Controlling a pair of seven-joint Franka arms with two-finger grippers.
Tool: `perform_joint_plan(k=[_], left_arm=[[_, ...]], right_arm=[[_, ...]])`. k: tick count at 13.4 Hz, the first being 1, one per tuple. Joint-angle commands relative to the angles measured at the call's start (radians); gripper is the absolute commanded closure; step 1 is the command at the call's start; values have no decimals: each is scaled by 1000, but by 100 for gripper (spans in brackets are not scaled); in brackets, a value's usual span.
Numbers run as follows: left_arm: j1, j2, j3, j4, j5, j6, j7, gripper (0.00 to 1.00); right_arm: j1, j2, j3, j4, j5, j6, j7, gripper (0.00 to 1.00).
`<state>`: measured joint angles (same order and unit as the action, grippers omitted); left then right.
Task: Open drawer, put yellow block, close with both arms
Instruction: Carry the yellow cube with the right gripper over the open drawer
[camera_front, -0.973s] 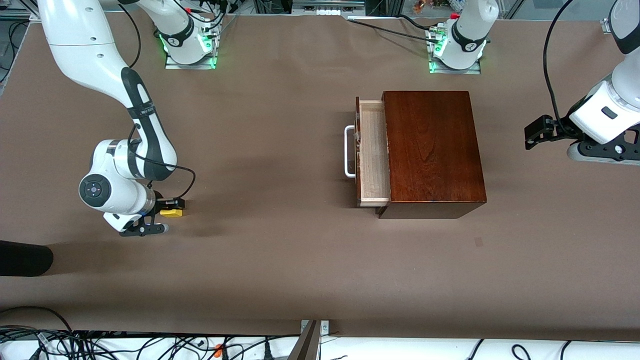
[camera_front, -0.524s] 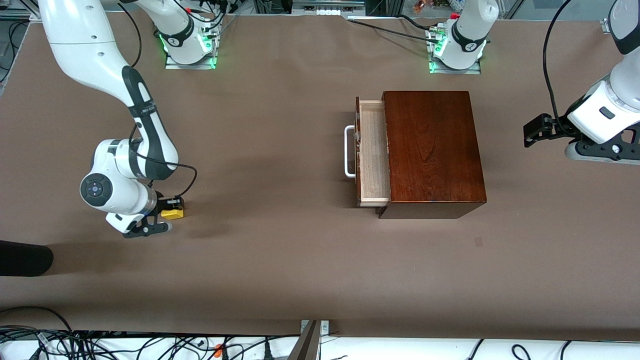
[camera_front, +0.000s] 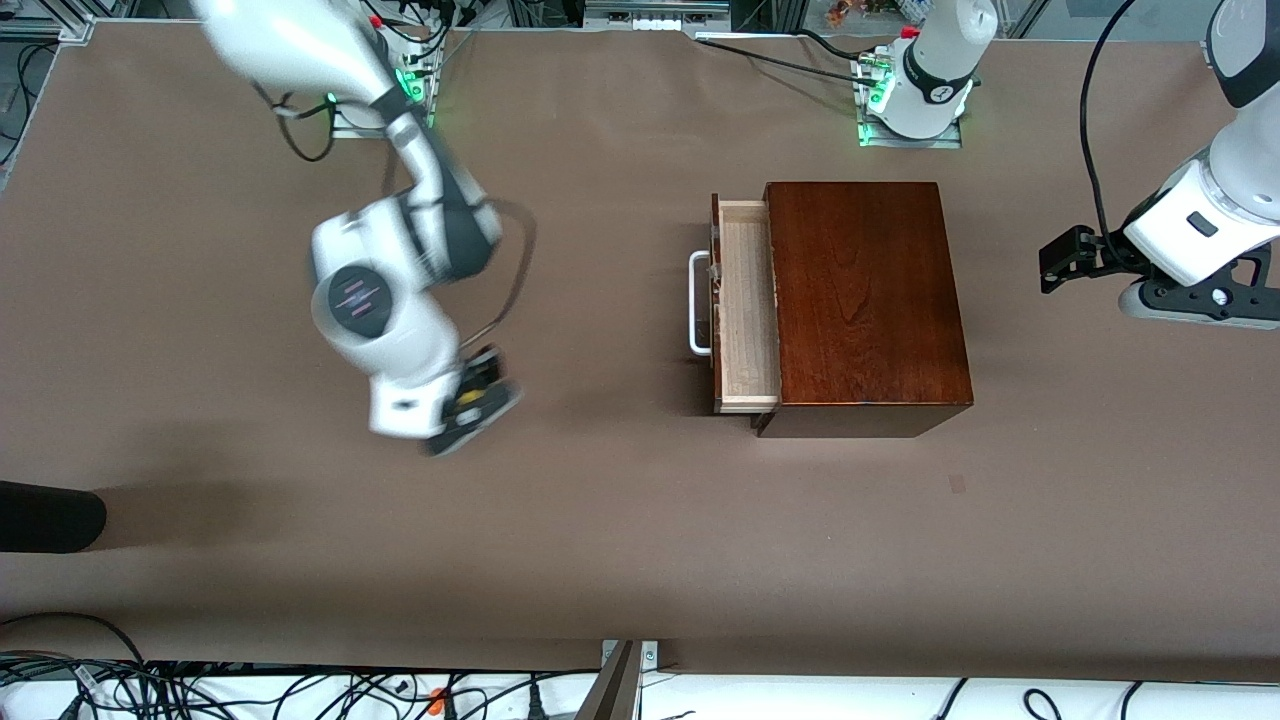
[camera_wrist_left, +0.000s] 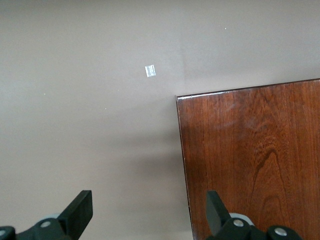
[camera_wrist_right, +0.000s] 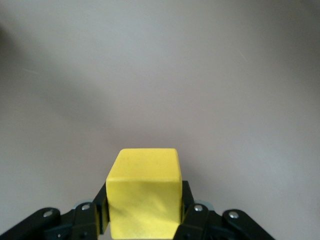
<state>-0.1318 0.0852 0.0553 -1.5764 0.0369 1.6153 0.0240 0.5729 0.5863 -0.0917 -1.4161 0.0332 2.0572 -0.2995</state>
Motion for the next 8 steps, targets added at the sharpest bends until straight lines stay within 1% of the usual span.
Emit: perform_joint_plan(k=[1,4,8], left_arm=[[-2,-19,-2,-16,-15,-12,7,0],[-3,-19,-3,-14,-17,-14,7,0],[-3,-19,-5,-14,-17,-14,8,0]], right_arm=[[94,49,3,144,-26,-43,-36,99],[160,99,81,267,-27,-43,-38,99],[318,106,82,308,-42,-61,-56,98]])
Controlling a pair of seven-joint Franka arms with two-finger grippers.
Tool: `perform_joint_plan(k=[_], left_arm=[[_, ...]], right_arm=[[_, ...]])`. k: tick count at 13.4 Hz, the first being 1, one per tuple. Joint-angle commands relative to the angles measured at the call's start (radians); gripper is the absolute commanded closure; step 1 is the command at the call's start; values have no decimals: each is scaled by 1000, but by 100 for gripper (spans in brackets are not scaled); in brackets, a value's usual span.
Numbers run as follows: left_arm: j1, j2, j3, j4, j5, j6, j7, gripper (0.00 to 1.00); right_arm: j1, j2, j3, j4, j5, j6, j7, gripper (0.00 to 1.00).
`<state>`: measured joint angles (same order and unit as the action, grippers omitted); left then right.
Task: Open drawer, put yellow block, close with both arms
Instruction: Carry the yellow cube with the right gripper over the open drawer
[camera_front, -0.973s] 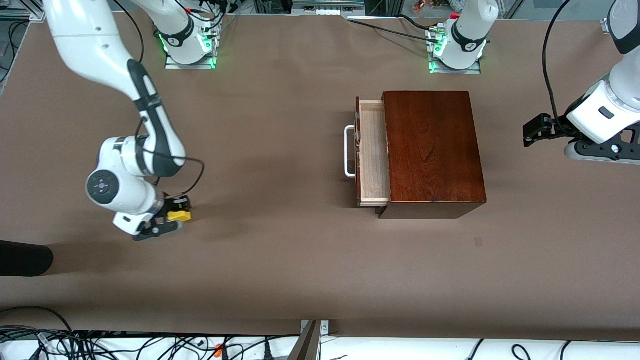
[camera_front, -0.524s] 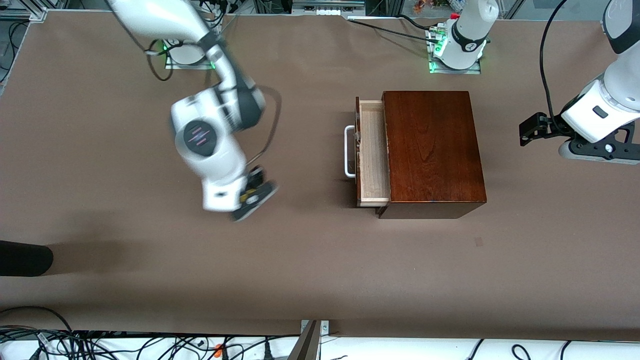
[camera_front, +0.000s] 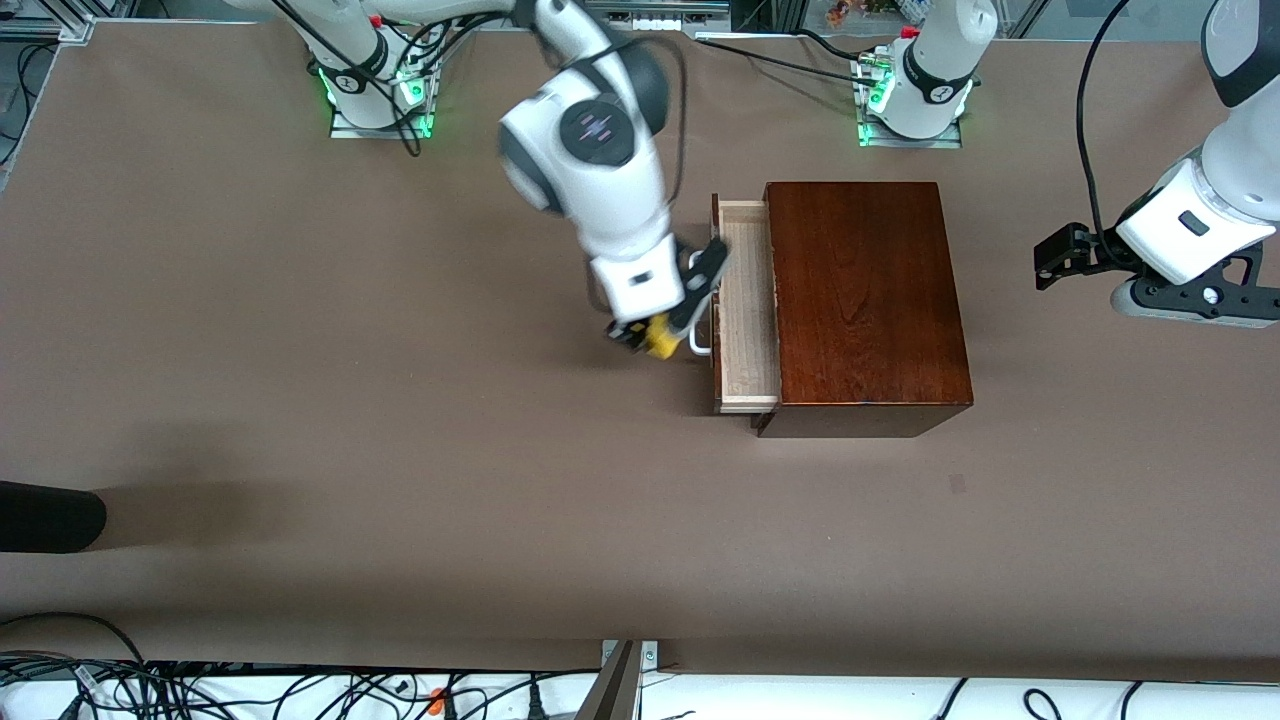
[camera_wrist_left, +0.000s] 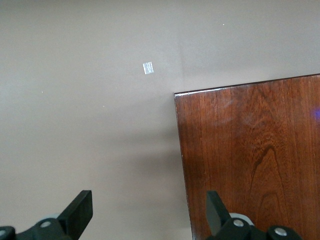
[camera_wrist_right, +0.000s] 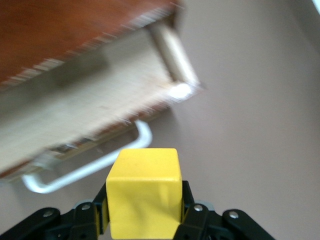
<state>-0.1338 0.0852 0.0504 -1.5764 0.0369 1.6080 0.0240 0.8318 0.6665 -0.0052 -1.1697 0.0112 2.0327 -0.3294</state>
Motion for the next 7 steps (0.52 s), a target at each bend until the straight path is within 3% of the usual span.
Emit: perform_joint_plan(k=[1,7], left_arm=[[-1,-19,-1,-14,-17,-7,8,0],[-1,-19,-3,-14,-18,-7,8,0]], right_arm=[[99,31,-6,62,-26,-43,-34,98],[208,113,-4,85,-79,-48,-71,96]])
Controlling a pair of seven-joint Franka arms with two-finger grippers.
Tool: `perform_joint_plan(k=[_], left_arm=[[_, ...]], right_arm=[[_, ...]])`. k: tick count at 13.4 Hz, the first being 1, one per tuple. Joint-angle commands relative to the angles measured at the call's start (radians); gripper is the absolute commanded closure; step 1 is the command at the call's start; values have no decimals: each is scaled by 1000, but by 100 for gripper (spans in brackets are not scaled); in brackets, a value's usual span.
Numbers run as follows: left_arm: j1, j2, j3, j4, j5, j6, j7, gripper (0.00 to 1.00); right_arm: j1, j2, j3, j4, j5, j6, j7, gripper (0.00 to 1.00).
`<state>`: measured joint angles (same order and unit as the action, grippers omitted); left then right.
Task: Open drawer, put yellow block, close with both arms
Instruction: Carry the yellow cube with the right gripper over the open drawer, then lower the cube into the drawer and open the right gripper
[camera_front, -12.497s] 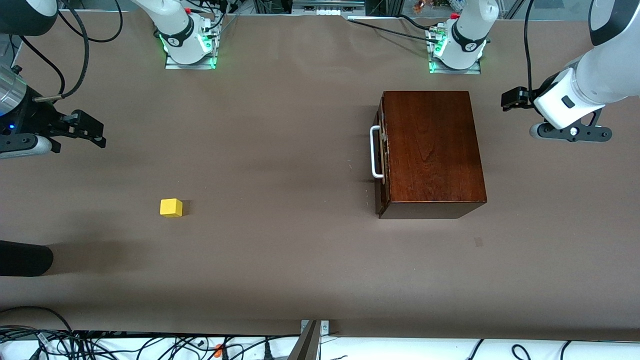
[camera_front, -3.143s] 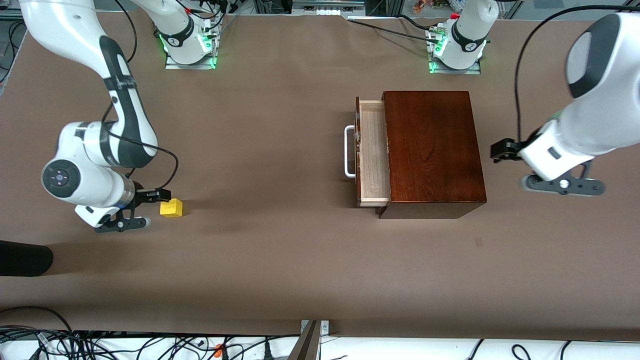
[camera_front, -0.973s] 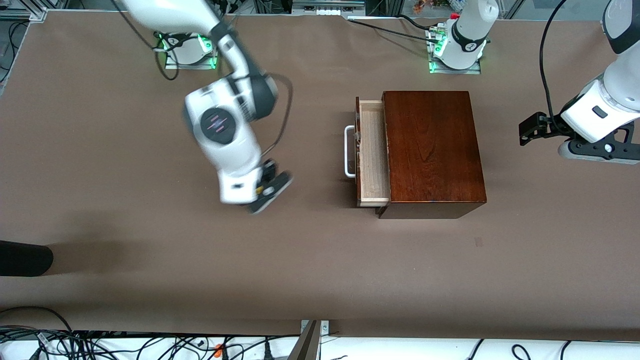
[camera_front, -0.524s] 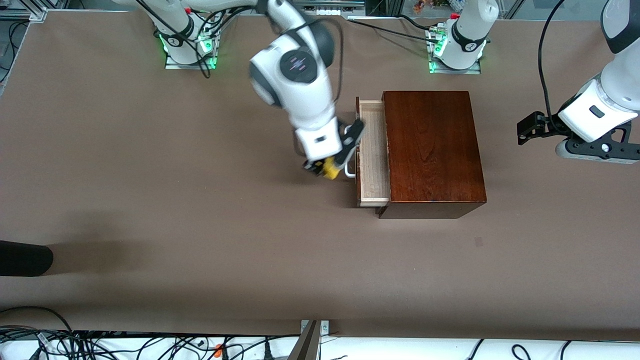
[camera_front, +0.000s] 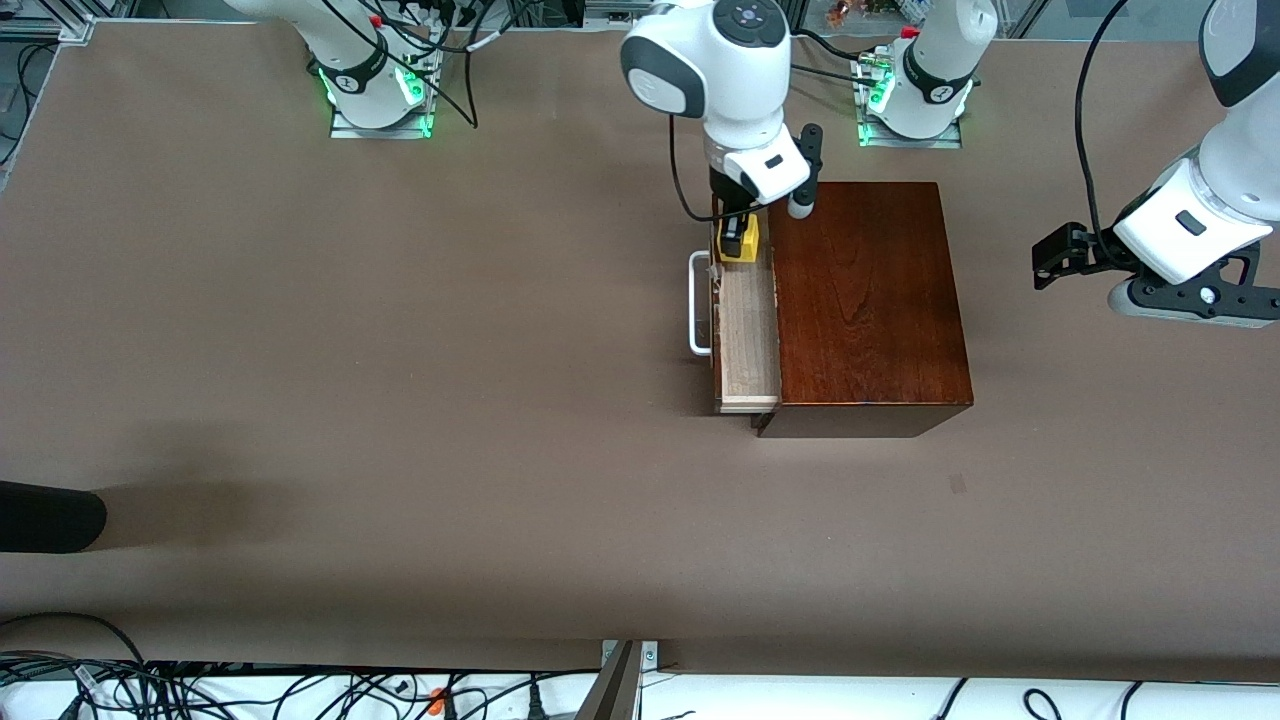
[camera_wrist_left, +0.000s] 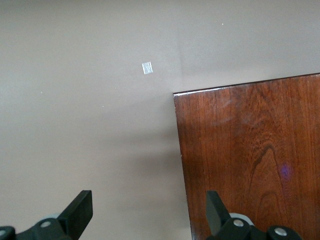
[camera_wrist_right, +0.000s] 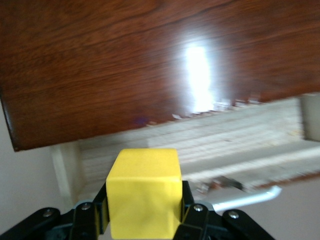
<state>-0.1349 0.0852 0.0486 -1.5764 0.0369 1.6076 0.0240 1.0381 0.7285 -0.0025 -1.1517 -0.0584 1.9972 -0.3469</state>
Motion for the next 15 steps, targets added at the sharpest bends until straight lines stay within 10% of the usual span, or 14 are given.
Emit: perform_joint_plan(k=[1,15], left_arm=[[0,-19,-1,-14,-18,-6,8,0],[1,-13,-3,-14,-29,-6,14,0]], right_arm=[[2,70,-7,96,-9,-20,-79,96],[0,144,-14,127,-29,11,-162,93]])
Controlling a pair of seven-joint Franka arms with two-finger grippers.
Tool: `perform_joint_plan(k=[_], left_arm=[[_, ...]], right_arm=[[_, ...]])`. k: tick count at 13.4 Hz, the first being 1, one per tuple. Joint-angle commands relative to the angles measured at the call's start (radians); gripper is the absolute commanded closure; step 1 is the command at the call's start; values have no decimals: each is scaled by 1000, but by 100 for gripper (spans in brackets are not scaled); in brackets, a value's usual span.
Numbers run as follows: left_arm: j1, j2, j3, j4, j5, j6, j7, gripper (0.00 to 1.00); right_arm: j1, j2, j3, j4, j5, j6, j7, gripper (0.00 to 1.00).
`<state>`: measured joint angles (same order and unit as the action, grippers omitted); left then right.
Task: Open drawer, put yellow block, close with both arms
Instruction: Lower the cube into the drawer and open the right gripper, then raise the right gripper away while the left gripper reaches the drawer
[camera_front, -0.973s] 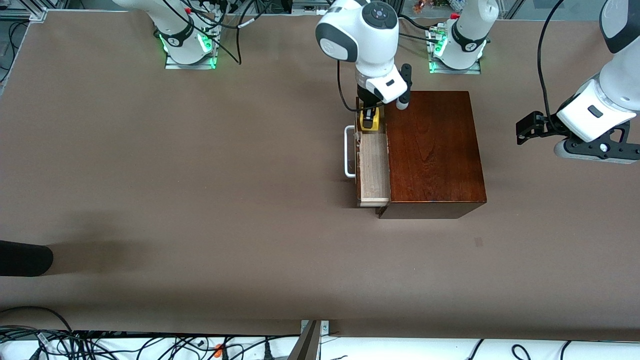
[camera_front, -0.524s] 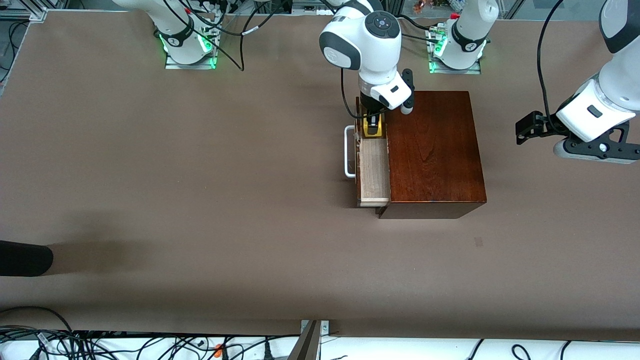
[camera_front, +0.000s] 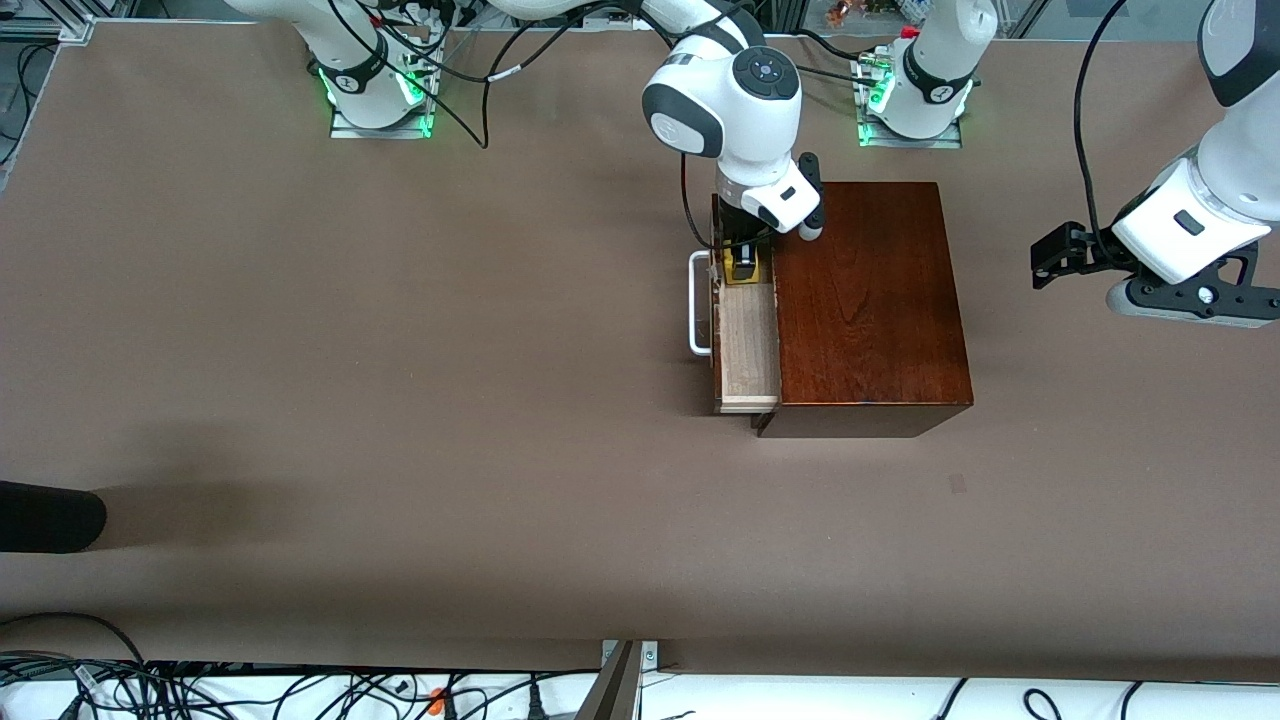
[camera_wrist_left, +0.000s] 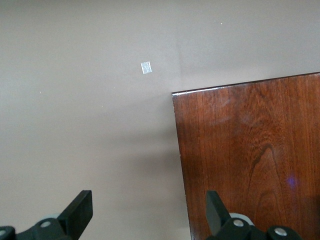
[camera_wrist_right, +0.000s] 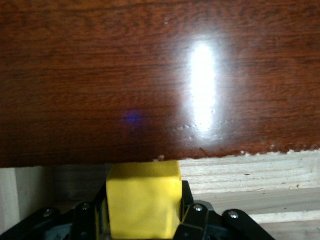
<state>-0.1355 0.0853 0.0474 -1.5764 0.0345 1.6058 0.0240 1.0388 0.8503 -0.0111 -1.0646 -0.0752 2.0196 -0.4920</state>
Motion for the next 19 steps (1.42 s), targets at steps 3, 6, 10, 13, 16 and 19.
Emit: perform_joint_plan(k=[3,6,10,13,16,19], left_arm=[[1,-13,-1,-13,-27,-4,17,0],[1,-13,-1,-14,-27,-4,17,0],[1,-13,-1,-14,-27,-6,19,0],[1,-13,-3,-14,-28,-24,22,0],[-1,-13,-4,-13,-63,-58,22,0],[-1,-12,-49,-13,-81,-60,24,0]], right_arm=[[-9,24,-9,41,-12,-10,-17,83],[-17,18,-18,41,-11,-19,-17,65],[-20,3,-24,43,-11,-50,-13,0],[-46,-94,-24,45,5,-103,-5,0],[-106,-216,-24,45,44,-183,18,0],[-248,-315,-30,41,95,-304,16,0]])
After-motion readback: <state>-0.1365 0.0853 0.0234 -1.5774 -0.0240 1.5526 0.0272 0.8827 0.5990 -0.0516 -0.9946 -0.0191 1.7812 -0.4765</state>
